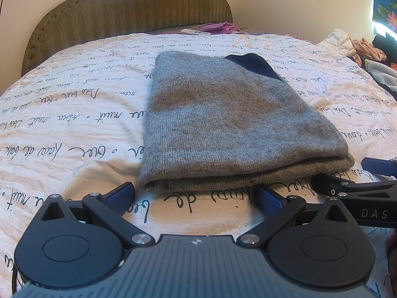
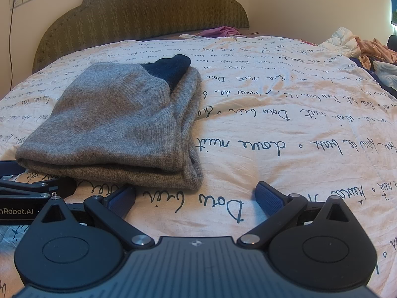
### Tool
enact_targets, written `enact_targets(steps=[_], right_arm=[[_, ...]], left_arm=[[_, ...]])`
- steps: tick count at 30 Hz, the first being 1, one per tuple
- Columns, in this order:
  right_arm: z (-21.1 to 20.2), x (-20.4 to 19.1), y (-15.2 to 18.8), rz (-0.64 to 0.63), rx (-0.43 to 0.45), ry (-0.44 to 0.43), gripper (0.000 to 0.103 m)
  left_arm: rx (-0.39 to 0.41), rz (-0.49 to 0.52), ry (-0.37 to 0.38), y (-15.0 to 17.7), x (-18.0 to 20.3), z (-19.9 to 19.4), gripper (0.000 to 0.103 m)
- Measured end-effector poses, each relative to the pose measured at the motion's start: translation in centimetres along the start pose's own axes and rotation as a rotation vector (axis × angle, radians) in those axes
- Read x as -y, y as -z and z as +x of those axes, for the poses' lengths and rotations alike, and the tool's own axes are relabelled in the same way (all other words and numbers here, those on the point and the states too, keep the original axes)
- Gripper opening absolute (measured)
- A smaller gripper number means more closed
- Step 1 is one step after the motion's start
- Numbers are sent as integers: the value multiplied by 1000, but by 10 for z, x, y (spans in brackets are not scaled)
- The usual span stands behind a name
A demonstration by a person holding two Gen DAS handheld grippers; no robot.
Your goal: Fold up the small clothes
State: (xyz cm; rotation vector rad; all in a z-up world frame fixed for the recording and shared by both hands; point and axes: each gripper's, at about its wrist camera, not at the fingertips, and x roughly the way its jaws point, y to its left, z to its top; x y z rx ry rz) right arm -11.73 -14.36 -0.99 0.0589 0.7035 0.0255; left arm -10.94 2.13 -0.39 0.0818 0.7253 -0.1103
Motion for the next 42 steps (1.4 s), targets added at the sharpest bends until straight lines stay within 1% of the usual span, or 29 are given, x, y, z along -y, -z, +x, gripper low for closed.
enact_targets(steps=[30, 39, 42], right_arm=[[0, 0, 0, 1, 1, 0, 103], [0, 0, 0, 0, 1, 1, 103], [-1, -1, 0, 2, 1, 0, 103]], left_arm=[[-1, 8, -4, 1, 1, -1, 103], [-41, 2, -5, -3, 0, -1, 103], [-43, -1, -5, -3, 0, -1, 103]])
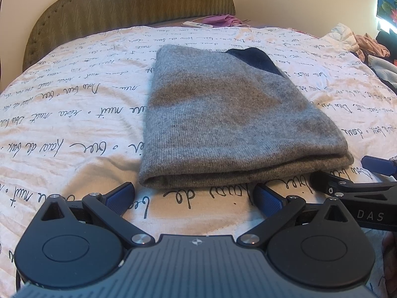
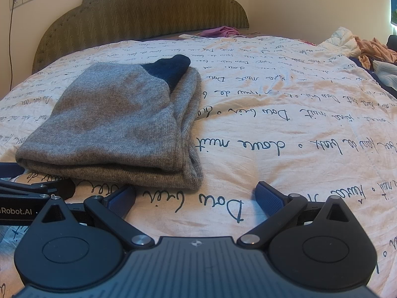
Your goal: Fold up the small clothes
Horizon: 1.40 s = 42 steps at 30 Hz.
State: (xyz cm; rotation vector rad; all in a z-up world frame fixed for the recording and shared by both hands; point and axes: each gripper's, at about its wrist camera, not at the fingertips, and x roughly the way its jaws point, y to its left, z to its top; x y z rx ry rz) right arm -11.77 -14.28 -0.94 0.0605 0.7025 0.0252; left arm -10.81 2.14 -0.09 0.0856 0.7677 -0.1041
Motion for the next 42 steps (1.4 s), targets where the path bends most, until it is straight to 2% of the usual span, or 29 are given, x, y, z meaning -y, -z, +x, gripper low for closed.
enact_targets(steps=[29, 35, 38, 40, 42], right_arm=[[1, 0, 0, 1, 1, 1, 103], [-4, 1, -3, 12, -26, 2, 103], [-23, 4, -10, 64, -65, -46, 103], [-35, 5, -12, 78, -52, -63, 103], [-38, 6, -12, 83, -49, -37, 103]], left_arm=[[40, -3, 16, 5, -1, -4, 103], [110, -5, 6, 5, 7, -39, 103], [161, 14, -14, 2, 13, -66, 103], [154, -16, 5, -3, 10, -77, 103], [144, -33, 32, -5, 8, -85, 103]])
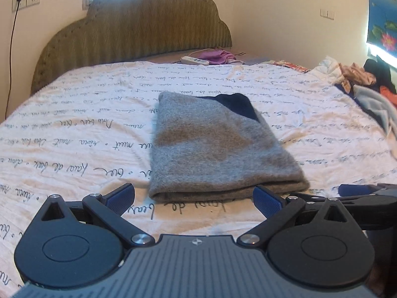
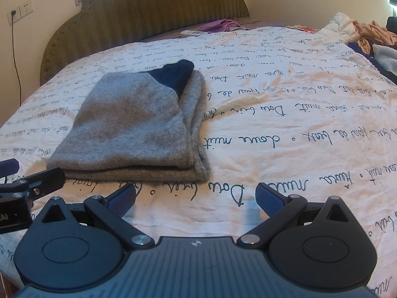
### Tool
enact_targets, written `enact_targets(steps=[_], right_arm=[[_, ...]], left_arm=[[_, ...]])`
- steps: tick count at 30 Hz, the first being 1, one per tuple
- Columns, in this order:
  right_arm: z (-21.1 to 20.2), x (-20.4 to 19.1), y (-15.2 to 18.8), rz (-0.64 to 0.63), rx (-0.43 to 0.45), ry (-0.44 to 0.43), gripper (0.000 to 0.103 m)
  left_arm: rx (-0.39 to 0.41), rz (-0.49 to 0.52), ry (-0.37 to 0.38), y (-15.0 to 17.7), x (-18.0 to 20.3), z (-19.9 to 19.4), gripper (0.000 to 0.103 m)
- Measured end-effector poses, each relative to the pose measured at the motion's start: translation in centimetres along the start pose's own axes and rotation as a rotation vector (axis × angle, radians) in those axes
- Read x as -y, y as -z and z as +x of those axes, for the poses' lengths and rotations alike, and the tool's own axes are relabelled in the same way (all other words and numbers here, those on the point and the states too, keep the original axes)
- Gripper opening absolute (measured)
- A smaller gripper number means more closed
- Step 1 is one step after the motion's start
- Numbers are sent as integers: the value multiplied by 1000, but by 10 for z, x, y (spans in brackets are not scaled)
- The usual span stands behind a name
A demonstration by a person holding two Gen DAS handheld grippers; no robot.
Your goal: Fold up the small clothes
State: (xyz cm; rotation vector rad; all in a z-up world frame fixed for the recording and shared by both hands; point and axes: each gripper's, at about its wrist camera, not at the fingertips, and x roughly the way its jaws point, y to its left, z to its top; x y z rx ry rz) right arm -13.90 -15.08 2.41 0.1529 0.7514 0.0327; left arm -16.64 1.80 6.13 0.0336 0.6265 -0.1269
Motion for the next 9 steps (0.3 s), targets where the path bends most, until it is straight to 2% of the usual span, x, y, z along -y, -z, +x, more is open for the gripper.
enact_targets(steps=[5, 9], right_arm=[[-2, 1, -2, 10, -8, 5, 103], [-8, -5, -3, -23, -9, -19, 103]], left_arm=[[6, 68, -12, 3, 12, -7, 103], [-25, 56, -18, 0, 10, -5, 103]])
